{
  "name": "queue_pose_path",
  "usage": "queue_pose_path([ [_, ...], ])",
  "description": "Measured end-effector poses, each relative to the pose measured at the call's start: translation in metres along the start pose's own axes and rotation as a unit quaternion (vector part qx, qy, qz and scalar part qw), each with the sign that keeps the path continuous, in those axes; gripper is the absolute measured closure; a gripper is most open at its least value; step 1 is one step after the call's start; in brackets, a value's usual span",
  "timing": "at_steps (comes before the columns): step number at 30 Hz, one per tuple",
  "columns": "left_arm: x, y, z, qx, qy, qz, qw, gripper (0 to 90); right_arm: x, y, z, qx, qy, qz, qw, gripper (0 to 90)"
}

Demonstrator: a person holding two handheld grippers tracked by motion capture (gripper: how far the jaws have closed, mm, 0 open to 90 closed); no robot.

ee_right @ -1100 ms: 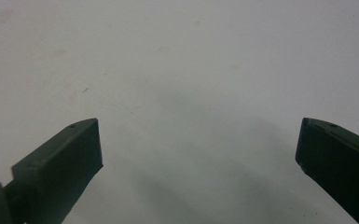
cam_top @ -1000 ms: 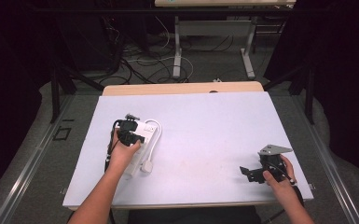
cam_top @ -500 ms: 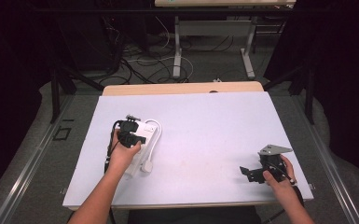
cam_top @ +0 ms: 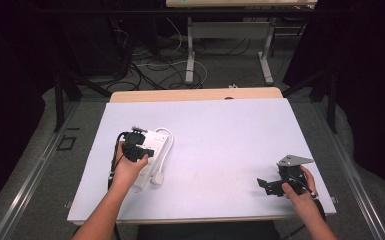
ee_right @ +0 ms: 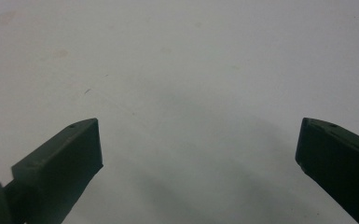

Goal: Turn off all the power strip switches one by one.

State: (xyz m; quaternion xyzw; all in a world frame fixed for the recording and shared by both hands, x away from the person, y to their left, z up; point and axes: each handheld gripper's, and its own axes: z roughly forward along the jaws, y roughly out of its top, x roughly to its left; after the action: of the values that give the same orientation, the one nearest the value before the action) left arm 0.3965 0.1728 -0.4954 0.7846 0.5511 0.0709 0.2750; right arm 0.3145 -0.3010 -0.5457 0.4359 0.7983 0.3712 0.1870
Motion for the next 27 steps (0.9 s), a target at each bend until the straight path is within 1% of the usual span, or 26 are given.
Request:
queue_pose_path([
  [2, 0.002, -0.003, -0.001, 0.002, 0.0, 0.003, 1.0, 90.0, 0.0, 0.0, 0.0, 0.001, 0.0, 0.001, 1.0, 0.0],
  [3, 0.002, -0.004, -0.001, 0.004, -0.001, 0.0, 1.0, 90.0, 0.0, 0.0, 0.0, 0.001, 0.0, 0.002, 1.0, 0.0],
  [7, 0.004, -0.011, 0.0, 0.006, 0.001, -0.002, 1.0, 90.0, 0.0, 0.0, 0.0, 0.0, 0.001, 0.0, 1.0, 0.0],
  [8, 0.005, -0.012, 0.001, 0.009, 0.002, -0.004, 0.9999, 90.0, 0.001, 0.0, 0.0, 0.001, 0.001, 0.004, 1.0, 0.0],
  [9, 0.006, -0.013, 0.001, 0.013, 0.002, 0.0, 0.9999, 90.0, 0.0, 0.0, 0.0, 0.002, 0.0, 0.004, 1.0, 0.0],
  [10, 0.006, -0.014, 0.002, 0.011, 0.003, -0.001, 0.9999, 90.0, 0.0, 0.0, 0.0, 0.002, 0.0, 0.004, 1.0, 0.0],
  [12, 0.007, -0.016, 0.004, 0.014, 0.004, -0.001, 0.9999, 90.0, 0.001, 0.0, 0.0, 0.002, 0.0, 0.004, 1.0, 0.0],
  [14, 0.007, -0.017, 0.005, 0.017, 0.007, -0.005, 0.9998, 90.0, 0.001, 0.0, 0.0, 0.002, 0.0, 0.005, 1.0, 0.0],
  [15, 0.008, -0.017, 0.006, 0.02, 0.007, -0.002, 0.9998, 90.0, 0.001, 0.0, 0.0, 0.002, 0.0, 0.004, 1.0, 0.0],
  [18, 0.007, -0.018, 0.007, 0.017, 0.009, -0.003, 0.9998, 90.0, 0.001, 0.0, 0.0, 0.003, 0.001, 0.004, 1.0, 0.0],
  [20, 0.004, -0.017, 0.008, 0.025, 0.019, 0.008, 0.9995, 90.0, 0.001, 0.0, 0.0, 0.002, 0.001, 0.004, 1.0, 0.0],
  [21, 0.002, -0.017, 0.01, 0.035, 0.03, 0.013, 0.9989, 90.0, 0.001, 0.0, 0.001, 0.002, 0.001, 0.004, 1.0, 0.0],
  [22, 0.001, -0.017, 0.009, 0.038, 0.035, 0.025, 0.9984, 90.0, 0.001, 0.0, 0.001, 0.002, 0.001, 0.003, 1.0, 0.0],
  [24, -0.002, -0.018, 0.009, 0.038, 0.039, 0.021, 0.9983, 90.0, 0.001, 0.0, 0.001, 0.003, 0.0, 0.002, 1.0, 0.0],
  [25, -0.001, -0.019, 0.009, 0.034, 0.038, 0.022, 0.9985, 90.0, 0.0, 0.0, 0.001, 0.002, 0.0, -0.001, 1.0, 0.0],
  [26, 0.001, -0.021, 0.009, 0.028, 0.032, 0.02, 0.9989, 90.0, 0.0, -0.001, 0.0, 0.002, 0.0, -0.001, 1.0, 0.0],
  [27, 0.002, -0.022, 0.008, 0.023, 0.027, 0.007, 0.9993, 90.0, 0.0, -0.001, 0.0, 0.002, 0.0, -0.001, 1.0, 0.0],
])
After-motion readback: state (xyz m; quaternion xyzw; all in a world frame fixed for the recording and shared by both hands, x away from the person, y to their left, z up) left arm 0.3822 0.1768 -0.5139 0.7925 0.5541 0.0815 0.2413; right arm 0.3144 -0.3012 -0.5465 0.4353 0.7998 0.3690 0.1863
